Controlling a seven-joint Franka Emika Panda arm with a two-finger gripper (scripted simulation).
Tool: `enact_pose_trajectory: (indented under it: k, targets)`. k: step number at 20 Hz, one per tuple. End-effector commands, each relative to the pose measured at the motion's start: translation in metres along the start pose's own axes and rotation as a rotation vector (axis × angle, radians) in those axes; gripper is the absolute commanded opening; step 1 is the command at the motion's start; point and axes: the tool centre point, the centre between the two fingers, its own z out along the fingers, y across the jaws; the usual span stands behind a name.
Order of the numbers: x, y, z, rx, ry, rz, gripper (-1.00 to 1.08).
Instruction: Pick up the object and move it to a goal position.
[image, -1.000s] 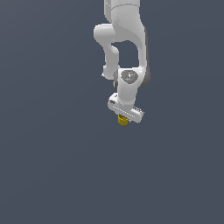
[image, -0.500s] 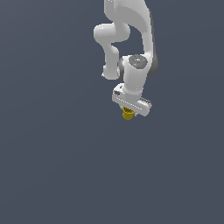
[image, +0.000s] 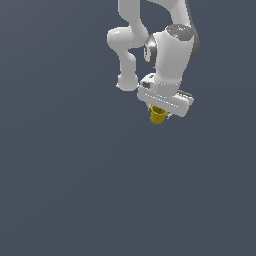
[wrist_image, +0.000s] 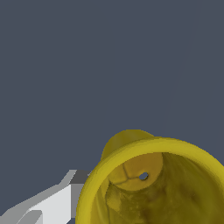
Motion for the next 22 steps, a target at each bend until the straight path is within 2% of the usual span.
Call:
enact_pose_trajectory:
  k: [1,12,22]
  targets:
    - [-0.005,-0.008,-0.026,0.000,0.001,0.000,-1.00]
    - [-0.025,-0.044,-0.130,0.000,-0.001,0.000,-1.00]
    - [-0.033,-0.064,-0.180,0.001,-0.001,0.000,-1.00]
